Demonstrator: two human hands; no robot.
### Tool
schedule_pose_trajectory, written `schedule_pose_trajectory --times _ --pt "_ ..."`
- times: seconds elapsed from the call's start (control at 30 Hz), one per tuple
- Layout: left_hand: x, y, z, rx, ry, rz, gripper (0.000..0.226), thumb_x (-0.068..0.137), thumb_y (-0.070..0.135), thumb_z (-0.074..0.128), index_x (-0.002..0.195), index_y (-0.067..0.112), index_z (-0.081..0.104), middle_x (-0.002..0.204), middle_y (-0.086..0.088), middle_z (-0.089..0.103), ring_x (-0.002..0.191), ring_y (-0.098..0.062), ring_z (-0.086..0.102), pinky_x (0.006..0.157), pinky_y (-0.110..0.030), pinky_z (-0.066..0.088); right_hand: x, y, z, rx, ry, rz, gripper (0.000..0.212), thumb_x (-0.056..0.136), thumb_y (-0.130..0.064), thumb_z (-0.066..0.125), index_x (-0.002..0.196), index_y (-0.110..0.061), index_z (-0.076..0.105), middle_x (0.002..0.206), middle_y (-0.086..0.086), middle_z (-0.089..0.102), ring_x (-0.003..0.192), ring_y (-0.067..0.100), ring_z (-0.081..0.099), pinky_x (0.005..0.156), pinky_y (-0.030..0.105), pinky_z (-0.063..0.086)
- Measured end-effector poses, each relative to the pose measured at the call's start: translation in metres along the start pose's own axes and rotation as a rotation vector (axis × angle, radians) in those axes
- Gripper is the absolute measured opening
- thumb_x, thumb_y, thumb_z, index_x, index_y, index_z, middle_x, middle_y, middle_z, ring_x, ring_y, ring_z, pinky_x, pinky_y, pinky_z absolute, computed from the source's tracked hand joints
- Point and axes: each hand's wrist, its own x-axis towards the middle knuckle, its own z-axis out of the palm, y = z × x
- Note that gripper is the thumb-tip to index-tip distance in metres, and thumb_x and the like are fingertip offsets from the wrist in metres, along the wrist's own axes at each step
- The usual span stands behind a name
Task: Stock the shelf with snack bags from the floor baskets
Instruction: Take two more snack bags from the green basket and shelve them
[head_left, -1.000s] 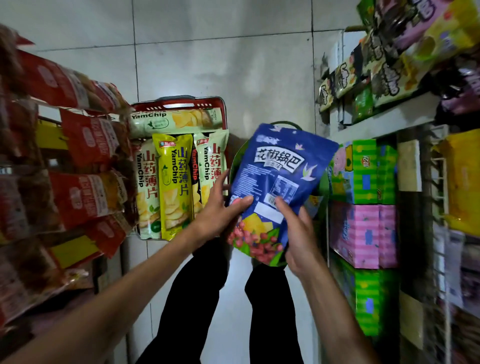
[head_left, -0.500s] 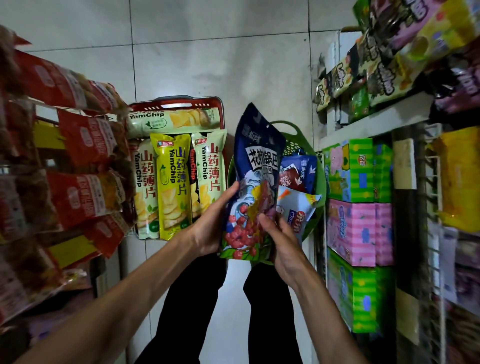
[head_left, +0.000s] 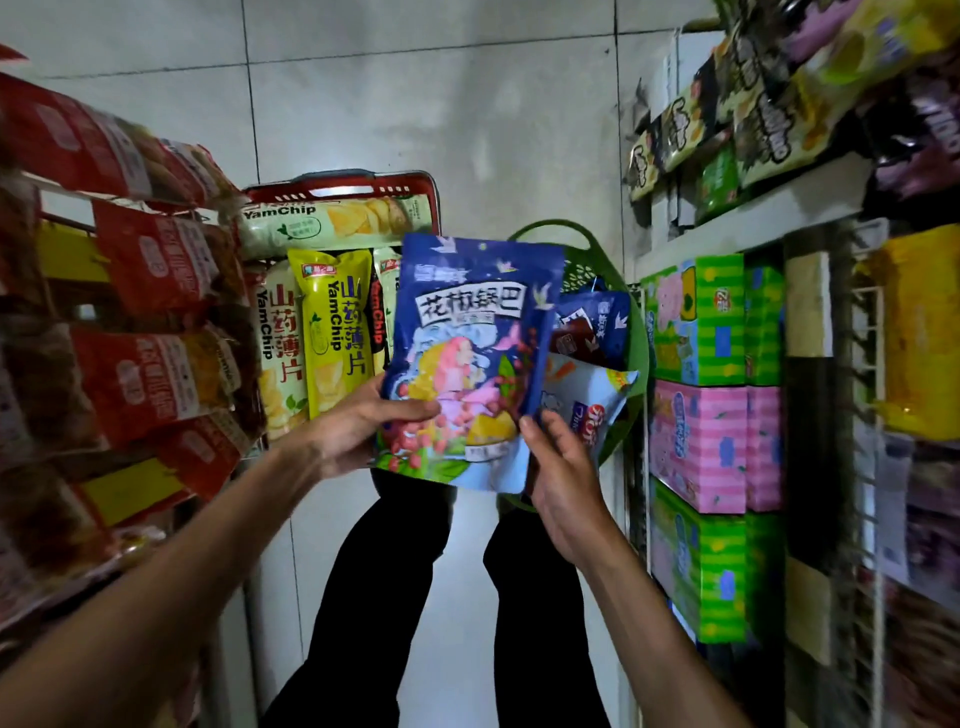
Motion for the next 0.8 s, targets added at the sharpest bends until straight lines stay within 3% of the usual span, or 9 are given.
schedule_pose_trajectory --times 0.07,0.17,0.23,0.33,0.4,0.47,0.53,0.6,0.8 --pt "-0.004 0.001 -0.023 -0.041 0.05 0.011 0.089 0.054 0.013 0.092 0.133 0.001 0.053 0.107 -0.013 0.075 0.086 -0.026 0.075 0.077 -0.041 0.061 0.011 0.004 -0.014 -0.144 0.073 -0.007 0.032 0.093 -0.02 0.065 0.124 -0.019 0.056 0.123 -0.001 0.061 0.118 0.022 0.058 0.096 0.034 0.046" --pt "-0.01 -0.001 -0.045 -0.098 0.144 0.055 0.106 0.043 0.011 0.092 0.136 -0.009 0.044 0.082 -0.007 0.078 0.065 -0.019 0.075 0.057 -0.032 0.06 0.035 0.006 -0.054 -0.349 0.481 -0.088 0.077 0.081 -0.02 0.079 0.144 -0.01 0.037 0.139 0.008 0.05 0.126 0.024 0.052 0.107 0.04 0.043" --pt "-0.014 -0.002 -0.056 -0.124 0.161 0.075 0.102 0.054 0.018 0.091 0.135 -0.014 0.038 0.077 -0.008 0.076 0.059 -0.017 0.073 0.053 -0.029 0.058 0.053 0.01 -0.077 -0.343 0.561 -0.041 0.09 0.074 -0.024 0.084 0.147 -0.009 0.034 0.142 0.01 0.051 0.124 0.023 0.055 0.105 0.043 0.045" --pt "-0.016 -0.006 -0.066 -0.114 0.166 0.047 0.093 0.057 0.024 0.093 0.131 -0.008 0.047 0.091 -0.016 0.076 0.067 -0.021 0.075 0.06 -0.031 0.06 0.079 0.016 -0.095 -0.327 0.385 0.022 0.068 0.08 -0.016 0.08 0.139 -0.01 0.048 0.129 0.007 0.061 0.093 0.006 0.067 0.078 0.025 0.056" --pt "-0.011 -0.012 -0.07 -0.14 0.176 0.031 0.078 0.066 0.016 0.083 0.125 -0.016 0.043 0.064 -0.005 0.071 0.049 -0.014 0.068 0.051 -0.023 0.056 0.092 0.019 -0.098 -0.305 0.271 0.013 0.048 0.082 -0.011 0.076 0.127 -0.012 0.058 0.124 0.011 0.066 0.084 0.003 0.069 0.067 0.019 0.056" --pt "-0.006 -0.019 -0.072 -0.112 0.188 0.019 0.084 0.058 0.019 0.09 0.12 -0.015 0.045 0.07 -0.005 0.074 0.056 -0.016 0.071 0.053 -0.024 0.057 0.1 0.022 -0.094 -0.277 0.23 0.037 0.047 0.08 -0.012 0.078 0.124 -0.013 0.063 0.121 0.01 0.069 0.09 0.011 0.07 0.07 0.023 0.057" --pt "0.0 -0.025 -0.075 -0.086 0.205 0.009 0.103 0.043 0.025 0.097 0.133 0.002 0.052 0.103 -0.012 0.076 0.084 -0.026 0.076 0.069 -0.034 0.06 0.101 0.022 -0.087 -0.269 0.233 0.042 0.061 0.068 -0.026 0.087 0.123 -0.011 0.065 0.116 0.008 0.072 0.095 0.018 0.072 0.077 0.03 0.059" --pt "0.004 -0.029 -0.073 -0.087 0.198 0.003 0.102 0.042 0.027 0.098 0.133 0.011 0.056 0.121 -0.016 0.07 0.101 -0.032 0.072 0.079 -0.041 0.06 0.096 0.022 -0.084 -0.297 0.272 0.034 0.08 0.052 -0.045 0.092 0.121 -0.013 0.066 0.11 0.005 0.074 0.097 0.021 0.072 0.085 0.037 0.058" --pt "0.005 -0.026 -0.067 -0.041 0.169 0.021 0.094 0.049 0.028 0.096 0.132 0.017 0.055 0.126 -0.014 0.068 0.112 -0.036 0.067 0.095 -0.053 0.052 0.08 0.001 -0.092 -0.477 0.247 -0.061 0.018 0.087 -0.021 0.073 0.101 -0.01 0.07 0.093 0.004 0.073 0.087 0.021 0.067 0.077 0.032 0.052"
